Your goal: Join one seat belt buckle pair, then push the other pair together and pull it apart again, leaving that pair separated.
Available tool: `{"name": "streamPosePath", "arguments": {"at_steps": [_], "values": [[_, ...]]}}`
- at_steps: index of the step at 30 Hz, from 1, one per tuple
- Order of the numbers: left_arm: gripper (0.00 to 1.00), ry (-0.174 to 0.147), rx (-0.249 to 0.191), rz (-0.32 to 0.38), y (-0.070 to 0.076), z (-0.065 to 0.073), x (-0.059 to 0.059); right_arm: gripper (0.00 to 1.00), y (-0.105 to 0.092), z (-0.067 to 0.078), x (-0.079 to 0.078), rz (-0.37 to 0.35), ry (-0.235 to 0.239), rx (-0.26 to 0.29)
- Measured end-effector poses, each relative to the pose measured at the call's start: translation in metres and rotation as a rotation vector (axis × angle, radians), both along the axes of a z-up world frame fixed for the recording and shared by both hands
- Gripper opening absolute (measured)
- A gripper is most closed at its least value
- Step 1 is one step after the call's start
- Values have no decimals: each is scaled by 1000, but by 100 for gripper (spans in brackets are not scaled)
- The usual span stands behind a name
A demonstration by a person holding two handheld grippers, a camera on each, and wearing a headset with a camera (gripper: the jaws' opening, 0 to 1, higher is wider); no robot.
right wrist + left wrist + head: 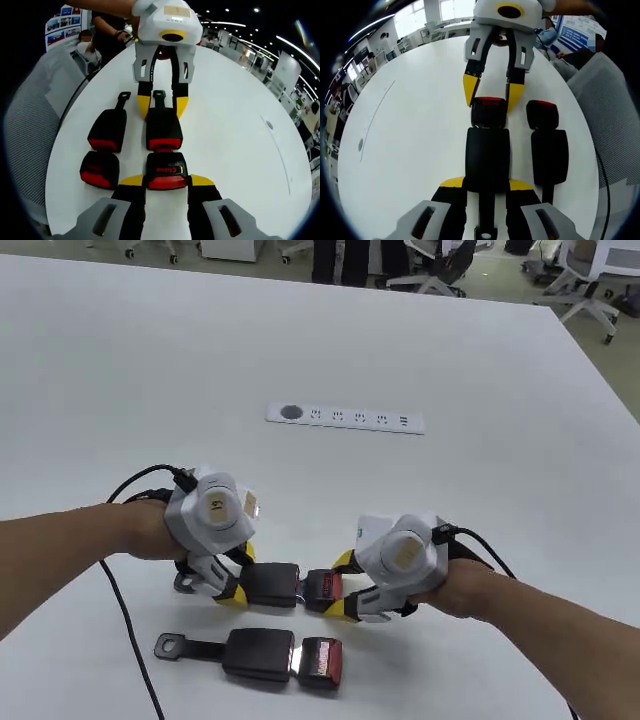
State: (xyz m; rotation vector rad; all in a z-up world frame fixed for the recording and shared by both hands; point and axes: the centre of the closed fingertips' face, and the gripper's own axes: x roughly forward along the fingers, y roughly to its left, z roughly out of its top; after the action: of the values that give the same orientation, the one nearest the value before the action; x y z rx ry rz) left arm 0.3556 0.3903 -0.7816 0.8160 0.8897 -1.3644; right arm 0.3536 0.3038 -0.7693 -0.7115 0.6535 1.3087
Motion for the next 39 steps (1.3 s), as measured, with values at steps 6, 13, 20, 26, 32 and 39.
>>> {"name": "streamPosePath", "arguments": {"at_steps": [6, 13, 20, 26, 32, 39], "values": [[29, -2, 3, -5, -1, 0, 0, 26, 2, 1, 0, 8, 0, -9], [29, -6, 18, -19, -1, 0, -1, 26, 4, -1, 2, 26, -3, -21], [29, -8, 22, -21, -2, 1, -2, 27, 4, -1, 1, 24, -4, -25], [29, -7, 20, -13, -2, 2, -2, 27, 4, -1, 1, 21, -5, -26], [30, -6, 23, -9, -1, 1, -2, 28, 3, 0, -2, 25, -9, -26], [30, -5, 42, -6, -1, 2, -2, 28, -3, -3, 0, 33, -8, -38]]}}
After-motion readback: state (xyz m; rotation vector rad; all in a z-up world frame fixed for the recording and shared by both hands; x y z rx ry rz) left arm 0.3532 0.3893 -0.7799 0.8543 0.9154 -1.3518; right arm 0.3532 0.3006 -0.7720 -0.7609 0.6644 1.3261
